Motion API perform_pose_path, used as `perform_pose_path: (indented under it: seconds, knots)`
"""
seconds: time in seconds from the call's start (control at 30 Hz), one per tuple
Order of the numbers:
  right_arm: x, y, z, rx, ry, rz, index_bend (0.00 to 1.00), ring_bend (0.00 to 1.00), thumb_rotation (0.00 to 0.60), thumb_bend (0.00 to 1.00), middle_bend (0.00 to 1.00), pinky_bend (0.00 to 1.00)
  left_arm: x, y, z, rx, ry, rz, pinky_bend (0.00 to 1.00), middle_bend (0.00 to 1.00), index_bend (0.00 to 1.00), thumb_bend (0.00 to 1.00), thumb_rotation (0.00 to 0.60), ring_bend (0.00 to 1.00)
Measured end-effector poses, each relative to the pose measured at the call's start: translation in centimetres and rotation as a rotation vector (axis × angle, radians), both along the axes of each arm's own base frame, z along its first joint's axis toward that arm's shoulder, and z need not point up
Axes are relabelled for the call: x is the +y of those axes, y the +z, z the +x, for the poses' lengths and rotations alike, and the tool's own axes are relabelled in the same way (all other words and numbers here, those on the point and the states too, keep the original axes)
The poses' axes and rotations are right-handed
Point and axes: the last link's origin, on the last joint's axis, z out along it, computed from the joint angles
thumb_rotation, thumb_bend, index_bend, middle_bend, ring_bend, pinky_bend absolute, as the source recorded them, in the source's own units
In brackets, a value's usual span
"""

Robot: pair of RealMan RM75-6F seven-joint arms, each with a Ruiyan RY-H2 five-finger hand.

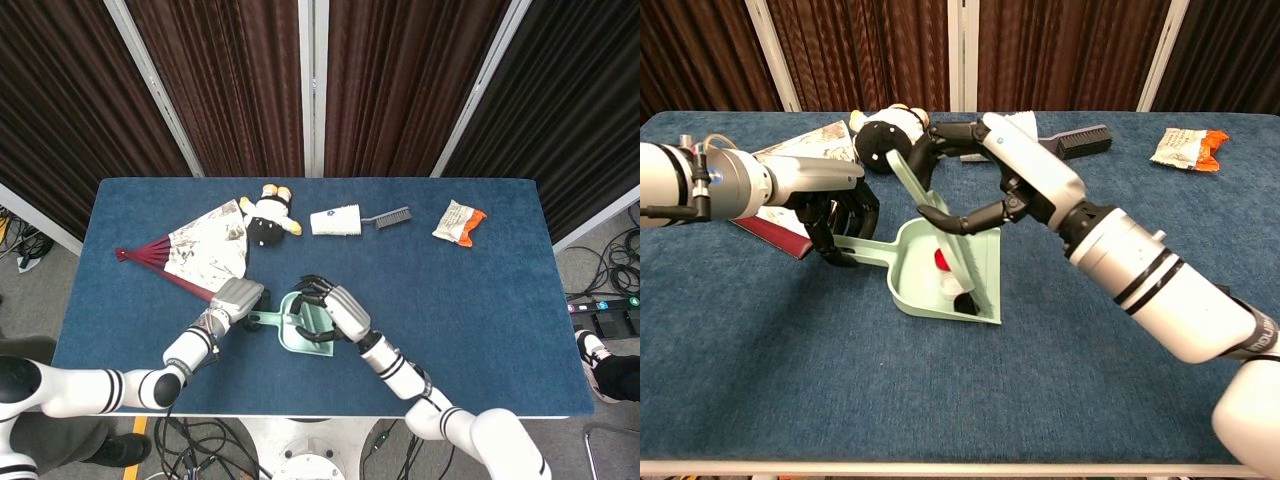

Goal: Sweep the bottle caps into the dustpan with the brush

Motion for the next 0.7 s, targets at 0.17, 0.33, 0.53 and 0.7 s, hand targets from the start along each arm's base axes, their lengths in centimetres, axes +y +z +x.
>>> perform_pose_path:
  seconds: [0.17, 0.33, 0.53, 0.7]
  knots:
    - [-0.2, -0.1, 1.0, -0.048, 0.004, -0.02, 0.69, 0.25, 0.6, 0.63, 0.6, 0.15, 0.0, 0.0, -0.1, -0.004, 0.007, -0.003, 0.52, 0.56, 0.59, 0.35, 0.6, 0.48]
    - [-0.4, 1.1, 0.2, -0.046, 0.035, -0.056, 0.69, 0.25, 0.6, 0.63, 0.6, 0.15, 0.0, 0.2, -0.2, -0.009, 0.012, 0.008, 0.52, 0.56, 0.57, 0.35, 0.6, 0.48]
    - [-2.3, 4.2, -3.3, 0.137, 0.083, -0.099, 0.7, 0.2, 0.6, 0.59, 0.59, 0.11, 0.0, 0.2, -0.3, -0.031, 0.019, 0.009, 0.52, 0.46, 0.36, 0.34, 0.6, 0.42]
    - [-4.3, 7.3, -6.5, 0.398, 0.089, -0.115, 0.65, 0.14, 0.6, 0.58, 0.54, 0.04, 0.1, 0.3, -0.3, -0.053, 0.022, 0.021, 0.45, 0.32, 0.23, 0.29, 0.6, 0.24]
